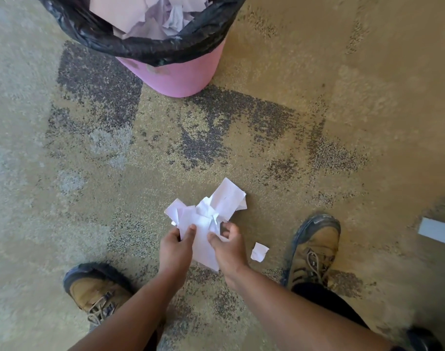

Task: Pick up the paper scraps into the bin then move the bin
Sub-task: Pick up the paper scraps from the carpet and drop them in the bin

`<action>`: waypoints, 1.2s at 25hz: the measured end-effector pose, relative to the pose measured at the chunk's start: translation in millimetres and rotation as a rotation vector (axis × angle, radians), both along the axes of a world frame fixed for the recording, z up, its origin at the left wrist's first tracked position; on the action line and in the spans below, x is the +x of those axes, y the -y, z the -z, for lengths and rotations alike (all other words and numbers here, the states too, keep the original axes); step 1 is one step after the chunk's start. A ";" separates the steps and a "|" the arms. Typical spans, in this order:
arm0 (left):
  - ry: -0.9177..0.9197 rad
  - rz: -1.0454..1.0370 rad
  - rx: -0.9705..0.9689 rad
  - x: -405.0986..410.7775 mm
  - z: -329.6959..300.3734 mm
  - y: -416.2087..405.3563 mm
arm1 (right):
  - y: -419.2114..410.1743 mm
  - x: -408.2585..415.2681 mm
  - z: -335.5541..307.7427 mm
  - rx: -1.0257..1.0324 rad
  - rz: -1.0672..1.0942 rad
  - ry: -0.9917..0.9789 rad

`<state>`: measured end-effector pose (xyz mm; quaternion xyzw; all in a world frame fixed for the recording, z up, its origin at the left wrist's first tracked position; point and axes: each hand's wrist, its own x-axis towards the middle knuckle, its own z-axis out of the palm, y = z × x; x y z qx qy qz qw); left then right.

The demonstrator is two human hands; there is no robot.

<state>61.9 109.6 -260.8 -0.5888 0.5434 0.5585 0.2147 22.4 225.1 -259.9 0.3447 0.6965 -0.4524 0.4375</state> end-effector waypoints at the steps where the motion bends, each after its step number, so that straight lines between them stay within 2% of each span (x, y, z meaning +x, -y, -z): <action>1: -0.020 -0.003 0.008 -2.6 -4.7 2.6 | 4.2 -3.3 -5.6 -0.026 0.013 -0.026; 4: -0.080 -0.062 0.038 -12.7 -20.0 12.2 | 17.2 -17.6 -20.5 -0.093 0.032 -0.119; 10: -0.245 -0.240 0.145 -51.8 -51.9 33.4 | 29.0 -52.3 -49.4 -0.146 -0.098 -0.348; 14: -0.376 -0.217 0.153 -75.0 -79.8 39.8 | 35.5 -72.4 -69.4 -0.193 -0.111 -0.486; 19: -0.632 -0.140 -0.066 -102.1 -120.4 52.4 | 41.7 -109.3 -105.9 -0.335 -0.166 -0.735; 23: -0.851 -0.168 -0.195 -143.0 -163.7 69.9 | 60.6 -154.7 -147.6 -0.393 -0.161 -0.948; 26: -0.859 -0.170 -0.191 -177.7 -191.4 95.0 | 82.3 -194.8 -177.0 -0.474 -0.045 -0.877; 30: -0.748 -0.307 0.086 -232.4 -214.3 133.5 | 107.8 -254.7 -206.8 -0.422 -0.042 -0.716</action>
